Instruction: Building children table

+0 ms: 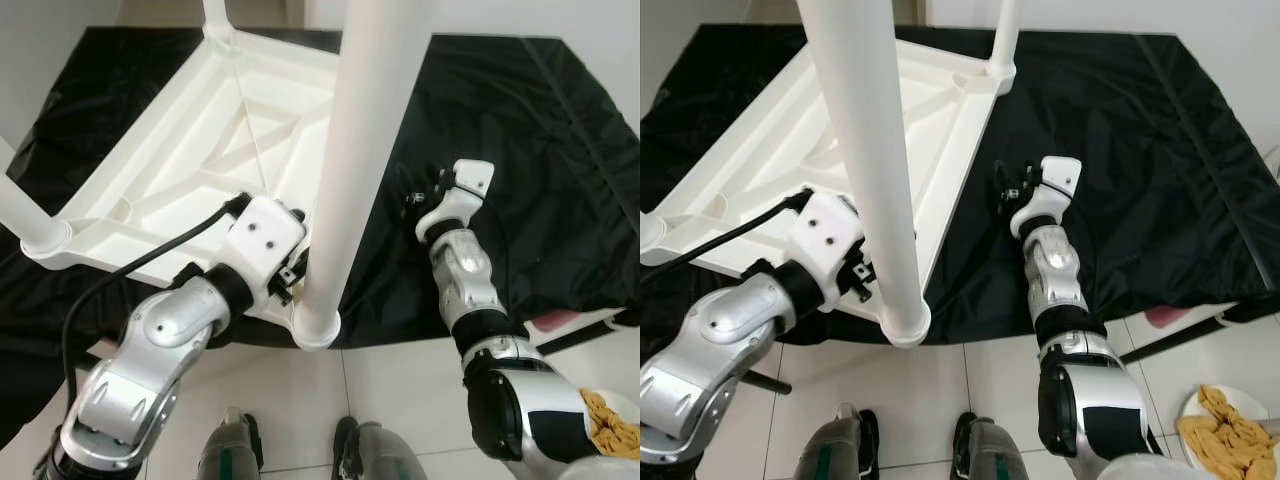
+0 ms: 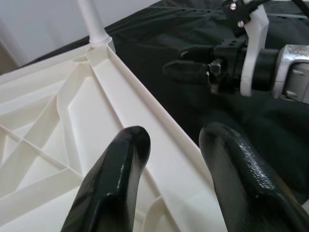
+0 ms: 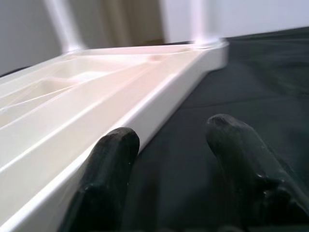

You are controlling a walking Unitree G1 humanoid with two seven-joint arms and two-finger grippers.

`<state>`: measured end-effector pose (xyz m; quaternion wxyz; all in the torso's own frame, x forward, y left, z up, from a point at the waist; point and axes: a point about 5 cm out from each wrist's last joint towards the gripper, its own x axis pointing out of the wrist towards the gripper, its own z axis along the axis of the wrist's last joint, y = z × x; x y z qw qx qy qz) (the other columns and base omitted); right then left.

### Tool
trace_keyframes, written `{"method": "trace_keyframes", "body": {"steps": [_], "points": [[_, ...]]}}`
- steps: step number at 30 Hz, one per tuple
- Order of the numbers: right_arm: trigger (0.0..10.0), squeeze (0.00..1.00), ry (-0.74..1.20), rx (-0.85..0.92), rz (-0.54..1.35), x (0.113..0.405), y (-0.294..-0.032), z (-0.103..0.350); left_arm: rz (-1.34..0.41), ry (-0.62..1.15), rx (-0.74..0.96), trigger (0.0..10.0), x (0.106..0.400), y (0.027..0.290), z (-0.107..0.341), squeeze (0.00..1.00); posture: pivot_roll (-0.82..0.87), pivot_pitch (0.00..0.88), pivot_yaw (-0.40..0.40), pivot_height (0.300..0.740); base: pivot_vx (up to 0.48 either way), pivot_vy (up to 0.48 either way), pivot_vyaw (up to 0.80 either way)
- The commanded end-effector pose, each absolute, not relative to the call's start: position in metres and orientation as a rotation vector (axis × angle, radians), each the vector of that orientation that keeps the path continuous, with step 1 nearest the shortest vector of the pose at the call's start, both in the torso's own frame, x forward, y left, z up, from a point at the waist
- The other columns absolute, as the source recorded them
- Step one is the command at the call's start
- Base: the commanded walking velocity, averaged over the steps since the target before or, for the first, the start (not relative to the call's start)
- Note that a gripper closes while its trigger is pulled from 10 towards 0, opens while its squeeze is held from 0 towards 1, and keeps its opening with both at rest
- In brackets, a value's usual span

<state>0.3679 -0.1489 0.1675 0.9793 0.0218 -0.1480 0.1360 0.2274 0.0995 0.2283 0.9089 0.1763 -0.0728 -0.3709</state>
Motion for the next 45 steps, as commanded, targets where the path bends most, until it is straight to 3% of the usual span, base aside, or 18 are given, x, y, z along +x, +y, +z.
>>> {"method": "trace_keyframes", "body": {"steps": [1, 2, 18, 25, 45], "points": [[10.0, 0.00, -0.303, 0.033, 0.375, 0.357, -0.144, 0.163, -0.775, -0.165, 0.382, 10.0, 0.223, 0.109, 0.230, 0.00, 0.11, 0.166, 0.000, 0.740, 0.000, 0.000, 0.00], [10.0, 0.00, -0.306, 0.012, 0.502, 0.339, -0.144, 0.160, -0.753, -0.165, 0.393, 10.0, 0.223, 0.123, 0.231, 0.00, 0.11, 0.165, 0.001, 0.740, 0.000, 0.000, 0.00], [10.0, 0.00, -0.298, -0.108, 0.797, 0.285, -0.174, 0.175, -0.793, -0.141, 0.419, 10.0, 0.216, 0.133, 0.226, 0.00, 0.11, 0.153, 0.000, 0.740, 0.000, 0.000, 0.00], [10.0, 0.00, -0.156, -0.133, 1.118, 0.249, -0.175, 0.177, -0.818, -0.108, 0.460, 10.0, 0.215, 0.141, 0.222, 0.00, 0.12, 0.150, 0.007, 0.740, 0.000, 0.000, 0.00], [10.0, 0.00, -0.086, -0.136, 1.427, 0.237, -0.141, 0.185, -0.834, -0.059, 0.482, 10.0, 0.210, 0.146, 0.212, 0.00, 0.15, 0.125, -0.024, 0.740, 0.000, 0.000, 0.00]]}}
